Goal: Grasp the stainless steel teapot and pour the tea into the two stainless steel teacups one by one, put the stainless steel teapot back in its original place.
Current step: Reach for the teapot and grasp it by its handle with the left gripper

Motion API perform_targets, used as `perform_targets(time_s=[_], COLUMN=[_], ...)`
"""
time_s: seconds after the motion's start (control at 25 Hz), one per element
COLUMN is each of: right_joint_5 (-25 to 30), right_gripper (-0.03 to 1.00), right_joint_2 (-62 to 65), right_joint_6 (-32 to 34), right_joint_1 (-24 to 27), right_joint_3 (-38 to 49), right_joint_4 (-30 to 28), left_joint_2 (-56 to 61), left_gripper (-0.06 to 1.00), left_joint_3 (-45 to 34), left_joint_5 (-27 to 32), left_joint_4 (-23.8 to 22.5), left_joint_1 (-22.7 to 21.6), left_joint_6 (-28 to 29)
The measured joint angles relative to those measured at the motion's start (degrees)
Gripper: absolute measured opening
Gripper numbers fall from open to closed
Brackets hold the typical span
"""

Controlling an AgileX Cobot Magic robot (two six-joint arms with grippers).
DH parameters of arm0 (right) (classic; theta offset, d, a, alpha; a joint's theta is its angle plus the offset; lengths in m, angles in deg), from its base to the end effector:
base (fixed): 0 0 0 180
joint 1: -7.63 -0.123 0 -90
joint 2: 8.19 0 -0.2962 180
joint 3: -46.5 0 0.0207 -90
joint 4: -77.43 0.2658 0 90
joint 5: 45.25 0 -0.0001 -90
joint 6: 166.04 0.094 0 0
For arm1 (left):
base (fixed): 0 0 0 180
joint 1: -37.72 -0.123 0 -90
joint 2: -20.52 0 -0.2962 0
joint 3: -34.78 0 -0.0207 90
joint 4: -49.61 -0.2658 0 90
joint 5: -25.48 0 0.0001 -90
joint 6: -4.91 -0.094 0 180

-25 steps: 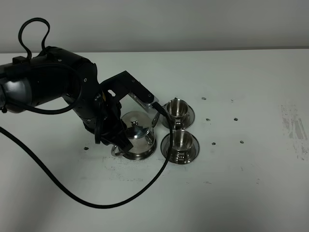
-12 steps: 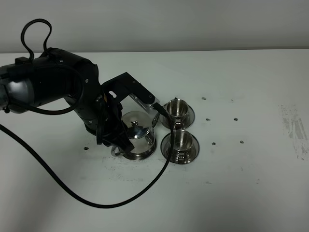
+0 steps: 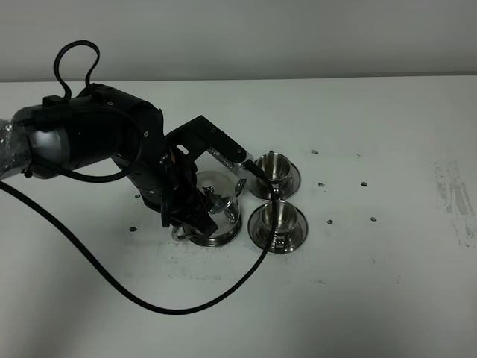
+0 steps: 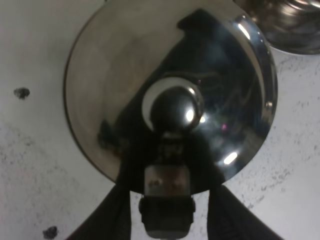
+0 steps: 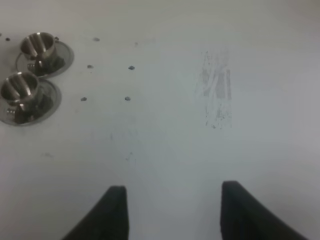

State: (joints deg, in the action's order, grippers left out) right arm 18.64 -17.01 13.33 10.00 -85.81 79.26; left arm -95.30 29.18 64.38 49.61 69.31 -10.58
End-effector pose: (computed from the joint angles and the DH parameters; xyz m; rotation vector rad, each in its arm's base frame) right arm -0.0013 0.0028 0.2847 0.0294 2.1007 0.0071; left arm 0.3392 -0.2086 0.1802 1.1186 2.5676 -0.0680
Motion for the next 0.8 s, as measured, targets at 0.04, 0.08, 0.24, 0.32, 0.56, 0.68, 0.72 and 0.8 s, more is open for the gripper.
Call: perform_targets(time_s=[0.04, 0.08, 0.24, 0.32, 0.56, 0.68, 0.72, 0.8], right_joint_5=[0.0, 0.0, 0.0, 0.0, 0.0, 0.0, 0.0, 0.0], right_gripper=[0.44, 0.44, 0.44, 0.44, 0.44, 0.44, 0.44, 0.44], right_joint_2=[0.0, 0.0, 0.0, 0.0, 0.0, 0.0, 0.0, 0.0], right_joint_6=[0.0, 0.0, 0.0, 0.0, 0.0, 0.0, 0.0, 0.0], right_joint_1=[0.0, 0.0, 0.0, 0.0, 0.0, 0.0, 0.0, 0.0], right_joint_3=[0.0, 0.0, 0.0, 0.0, 0.0, 0.0, 0.0, 0.0], right_joint_4=[0.0, 0.0, 0.0, 0.0, 0.0, 0.0, 0.0, 0.0], left_joint_2=[-0.1, -0.3, -0.8, -1.0, -1.1, -1.8, -2.1, -2.5], left_gripper=[0.37, 0.37, 0.37, 0.37, 0.37, 0.37, 0.37, 0.37], left_joint_3=[0.0, 0.0, 0.0, 0.0, 0.0, 0.0, 0.0, 0.0], left_joint_5=[-0.3, -0.5, -0.6, -0.6, -0.6, -0.6, -0.6, -0.9], left_joint_4=[0.0, 0.0, 0.0, 0.0, 0.0, 0.0, 0.0, 0.0], left_joint_1=[0.1, 0.1, 0.4, 0.4, 0.4, 0.4, 0.4, 0.4], left_joint_6=[0.0, 0.0, 0.1, 0.1, 0.8, 1.1, 1.2, 1.3])
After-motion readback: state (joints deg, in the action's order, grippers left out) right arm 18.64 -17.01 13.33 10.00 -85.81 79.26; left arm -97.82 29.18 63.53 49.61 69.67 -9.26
